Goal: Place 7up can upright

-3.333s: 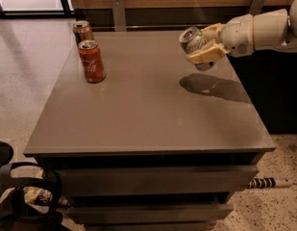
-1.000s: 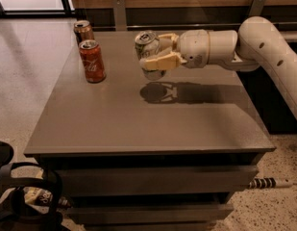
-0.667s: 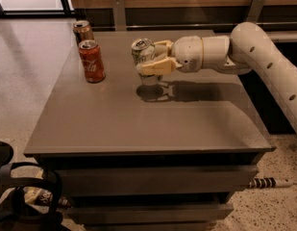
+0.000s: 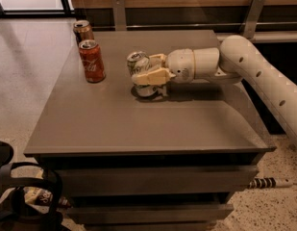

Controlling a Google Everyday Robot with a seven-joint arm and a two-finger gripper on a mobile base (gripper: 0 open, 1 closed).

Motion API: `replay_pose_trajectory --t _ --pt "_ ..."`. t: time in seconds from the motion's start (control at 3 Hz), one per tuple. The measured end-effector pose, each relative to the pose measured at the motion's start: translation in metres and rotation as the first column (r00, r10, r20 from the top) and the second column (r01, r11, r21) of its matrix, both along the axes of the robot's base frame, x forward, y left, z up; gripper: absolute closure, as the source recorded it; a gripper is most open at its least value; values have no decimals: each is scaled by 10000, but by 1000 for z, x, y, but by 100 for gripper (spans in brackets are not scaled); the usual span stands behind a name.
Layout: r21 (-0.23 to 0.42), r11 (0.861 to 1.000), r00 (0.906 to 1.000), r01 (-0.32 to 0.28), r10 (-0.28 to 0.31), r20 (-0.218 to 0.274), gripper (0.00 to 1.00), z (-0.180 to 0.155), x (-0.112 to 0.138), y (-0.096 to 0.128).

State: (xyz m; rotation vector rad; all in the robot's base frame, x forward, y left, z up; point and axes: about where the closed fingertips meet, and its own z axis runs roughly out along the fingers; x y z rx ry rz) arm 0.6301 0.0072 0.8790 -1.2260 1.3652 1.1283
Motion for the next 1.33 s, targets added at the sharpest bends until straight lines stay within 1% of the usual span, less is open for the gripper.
replay_pose_trajectory --t 0.33,1.0,1.33 --pt "83 9997 9990 227 -224 -393 100 -18 0 1" --pt "85 9997 9990 229 -226 -395 100 -8 0 1" --pt "-49 9994 9982 336 -338 -505 100 -12 0 1"
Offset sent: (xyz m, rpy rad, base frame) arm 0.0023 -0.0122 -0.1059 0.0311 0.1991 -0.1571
